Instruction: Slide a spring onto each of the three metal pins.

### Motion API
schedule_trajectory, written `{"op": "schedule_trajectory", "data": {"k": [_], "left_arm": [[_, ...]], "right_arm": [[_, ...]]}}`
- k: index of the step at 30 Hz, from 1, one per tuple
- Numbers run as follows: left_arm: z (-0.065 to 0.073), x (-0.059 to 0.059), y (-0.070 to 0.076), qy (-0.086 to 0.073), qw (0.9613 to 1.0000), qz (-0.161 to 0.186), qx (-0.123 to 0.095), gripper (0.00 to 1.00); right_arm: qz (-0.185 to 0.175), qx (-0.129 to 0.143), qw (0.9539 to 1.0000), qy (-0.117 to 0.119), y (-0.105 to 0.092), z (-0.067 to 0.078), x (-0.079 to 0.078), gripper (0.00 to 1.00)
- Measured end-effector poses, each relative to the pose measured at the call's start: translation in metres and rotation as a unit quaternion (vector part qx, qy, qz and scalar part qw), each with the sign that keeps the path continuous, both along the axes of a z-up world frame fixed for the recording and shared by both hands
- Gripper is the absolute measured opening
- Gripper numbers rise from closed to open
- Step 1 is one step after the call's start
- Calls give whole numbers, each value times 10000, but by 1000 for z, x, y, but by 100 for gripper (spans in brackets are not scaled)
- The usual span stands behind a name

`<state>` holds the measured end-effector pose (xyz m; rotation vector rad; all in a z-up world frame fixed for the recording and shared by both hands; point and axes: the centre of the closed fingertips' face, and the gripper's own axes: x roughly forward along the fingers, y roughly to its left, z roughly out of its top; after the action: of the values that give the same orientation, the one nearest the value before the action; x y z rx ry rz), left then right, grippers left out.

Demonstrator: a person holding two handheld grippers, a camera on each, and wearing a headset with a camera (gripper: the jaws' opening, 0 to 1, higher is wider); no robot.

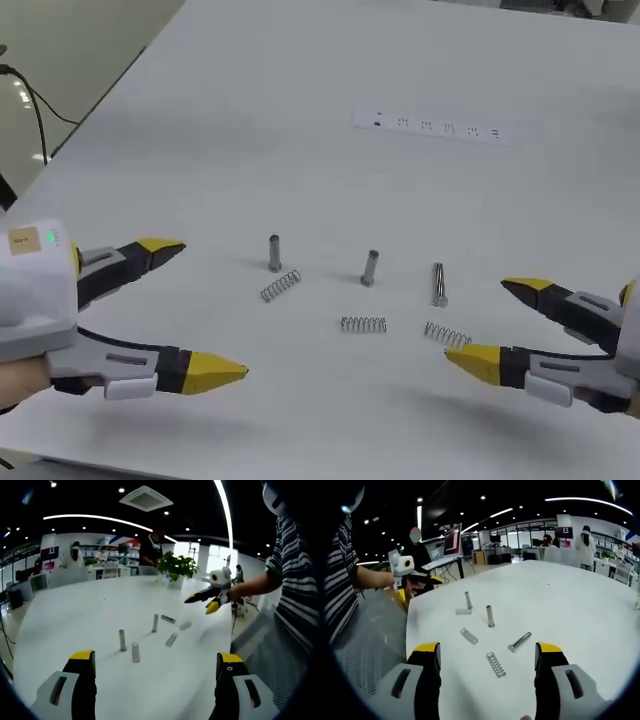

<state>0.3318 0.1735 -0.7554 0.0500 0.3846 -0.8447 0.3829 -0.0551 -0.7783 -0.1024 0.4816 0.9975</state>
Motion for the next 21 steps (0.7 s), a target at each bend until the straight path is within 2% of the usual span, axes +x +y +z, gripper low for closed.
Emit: {"op": "schedule_trajectory", "data": {"k": [4,8,10,21], "left_arm": [[0,1,0,-1,10000,6,2,97],[-1,0,0,14,10000,-10,15,97],[-1,0,0,9,10000,-15,19,97],[0,-1,0,3,10000,-8,-16,97]], "right_arm": [[-88,30,9998,157,0,-1,8,74],[-155,-3,9994,299,1,-1,15,63],[-193,4,9993,333,3,1,20,63],[-393,-401,9966,605,10,-8,43,47]]}}
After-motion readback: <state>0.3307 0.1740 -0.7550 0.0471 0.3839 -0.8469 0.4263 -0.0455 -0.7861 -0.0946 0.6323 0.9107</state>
